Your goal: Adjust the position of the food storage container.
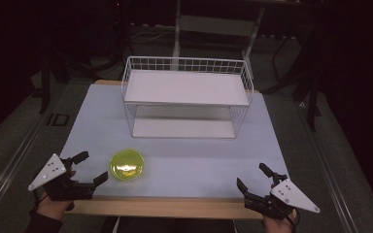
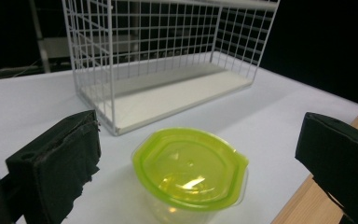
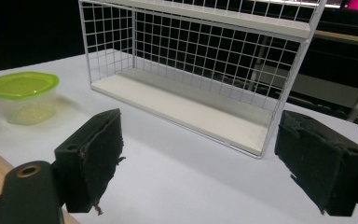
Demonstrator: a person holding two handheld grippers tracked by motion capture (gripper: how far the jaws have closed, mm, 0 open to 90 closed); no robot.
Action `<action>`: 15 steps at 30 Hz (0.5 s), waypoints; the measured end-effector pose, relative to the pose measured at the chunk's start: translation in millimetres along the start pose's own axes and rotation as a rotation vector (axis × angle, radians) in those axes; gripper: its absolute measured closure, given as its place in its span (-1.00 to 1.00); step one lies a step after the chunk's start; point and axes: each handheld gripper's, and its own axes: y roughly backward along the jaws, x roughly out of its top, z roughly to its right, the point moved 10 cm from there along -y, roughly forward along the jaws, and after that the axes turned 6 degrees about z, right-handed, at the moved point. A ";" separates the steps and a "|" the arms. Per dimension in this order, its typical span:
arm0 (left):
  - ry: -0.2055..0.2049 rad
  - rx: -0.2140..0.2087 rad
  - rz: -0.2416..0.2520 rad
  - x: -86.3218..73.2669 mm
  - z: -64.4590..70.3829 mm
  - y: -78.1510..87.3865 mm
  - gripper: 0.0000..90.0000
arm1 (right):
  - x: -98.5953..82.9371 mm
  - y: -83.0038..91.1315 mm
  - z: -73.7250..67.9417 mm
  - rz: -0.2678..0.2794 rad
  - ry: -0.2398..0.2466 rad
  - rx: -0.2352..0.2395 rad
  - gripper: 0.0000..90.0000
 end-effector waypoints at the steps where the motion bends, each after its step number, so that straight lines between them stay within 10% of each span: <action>1: 0.000 0.011 0.006 0.9 -0.9 0.1 -0.98 | 0.3 0.4 -0.2 0.001 0.002 -0.002 -0.67; 7: -0.072 0.023 0.043 9.4 2.0 3.3 -0.98 | 1.2 1.1 0.5 0.007 -0.002 -0.004 -0.67; 15: -0.002 0.007 -0.089 8.0 -0.5 7.1 -0.94 | 1.5 1.5 1.8 0.011 -0.014 -0.011 -0.68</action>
